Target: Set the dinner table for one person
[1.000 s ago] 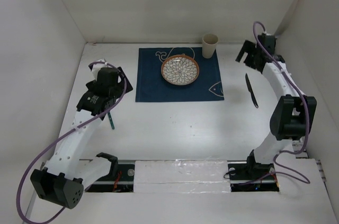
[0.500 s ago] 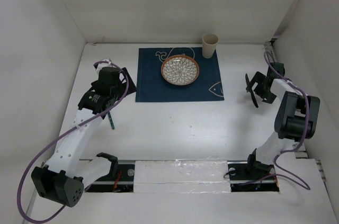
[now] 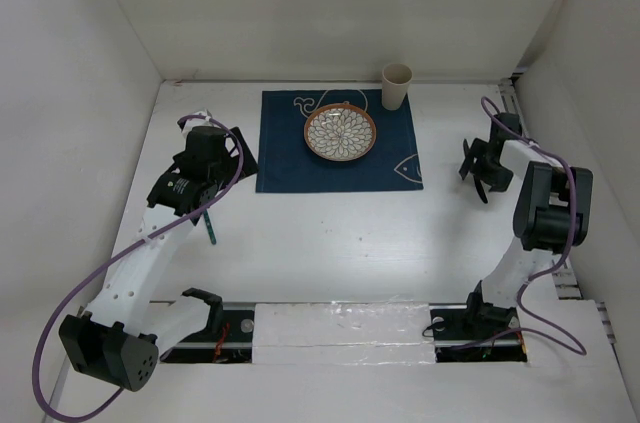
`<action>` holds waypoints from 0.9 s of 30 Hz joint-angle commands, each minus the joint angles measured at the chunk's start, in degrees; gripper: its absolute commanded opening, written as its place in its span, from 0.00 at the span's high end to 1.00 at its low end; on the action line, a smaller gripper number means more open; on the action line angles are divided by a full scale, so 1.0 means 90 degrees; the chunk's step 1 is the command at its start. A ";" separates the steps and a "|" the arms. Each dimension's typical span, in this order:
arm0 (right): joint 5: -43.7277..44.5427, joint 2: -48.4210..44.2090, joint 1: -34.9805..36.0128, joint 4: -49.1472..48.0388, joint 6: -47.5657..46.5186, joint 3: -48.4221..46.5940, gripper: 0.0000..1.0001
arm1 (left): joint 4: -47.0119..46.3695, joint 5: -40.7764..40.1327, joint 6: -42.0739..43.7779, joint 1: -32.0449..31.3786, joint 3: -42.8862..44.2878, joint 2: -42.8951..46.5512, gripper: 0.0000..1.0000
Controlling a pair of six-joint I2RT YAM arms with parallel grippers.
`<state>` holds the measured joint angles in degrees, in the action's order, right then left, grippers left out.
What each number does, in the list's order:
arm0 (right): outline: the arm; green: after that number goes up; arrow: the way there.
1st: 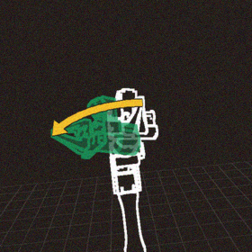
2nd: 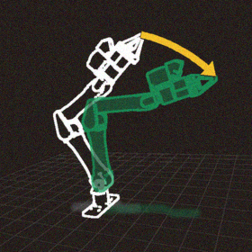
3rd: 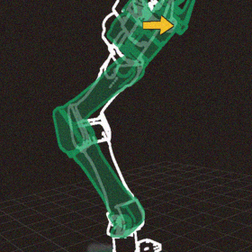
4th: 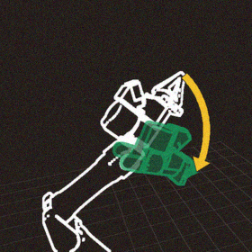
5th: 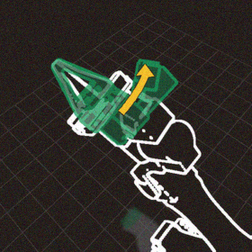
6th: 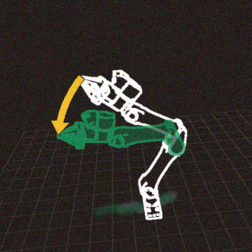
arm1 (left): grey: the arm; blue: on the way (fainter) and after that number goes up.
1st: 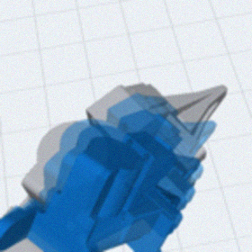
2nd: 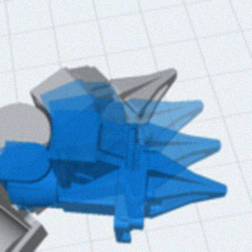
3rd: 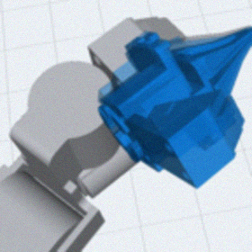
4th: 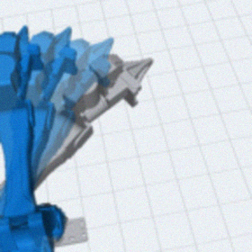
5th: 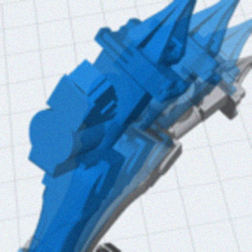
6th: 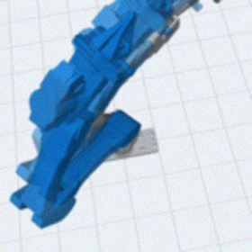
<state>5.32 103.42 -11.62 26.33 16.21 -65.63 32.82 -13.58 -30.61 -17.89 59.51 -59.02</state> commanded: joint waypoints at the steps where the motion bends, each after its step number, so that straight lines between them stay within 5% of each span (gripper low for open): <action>1: 0.0219 0.0208 0.0275 0.0375 -0.0072 -0.0325 0.18 | -0.0141 0.0093 0.0071 0.0025 0.0136 0.0103 0.00; 16: 0.0307 0.0442 0.0470 0.0561 -0.0258 -0.0628 0.52 | -0.0141 0.0093 0.0130 0.0025 0.0136 0.0103 0.00; 21: 0.0307 0.0443 0.0470 0.0561 -0.0316 -0.0686 0.77 | -0.0141 0.0093 0.0130 0.0025 0.0078 0.0103 0.00; 22: 0.0307 0.0443 0.0470 0.0561 -0.0316 -0.0687 0.94 | -0.0141 0.0093 0.0130 0.0025 0.0078 0.0103 0.00; 23: 0.0307 0.0443 0.0470 0.0561 -0.0316 -0.0687 1.00 | -0.0141 0.0093 0.0130 0.0025 0.0078 0.0103 0.00; 27: 0.0171 0.0385 0.0470 0.0396 -0.0316 -0.0619 1.00 | -0.0141 0.0035 0.0130 0.0025 0.0078 0.0103 0.00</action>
<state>7.92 106.50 -7.79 30.46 13.72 -70.46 32.82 -12.73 -30.24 -17.89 59.51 -59.02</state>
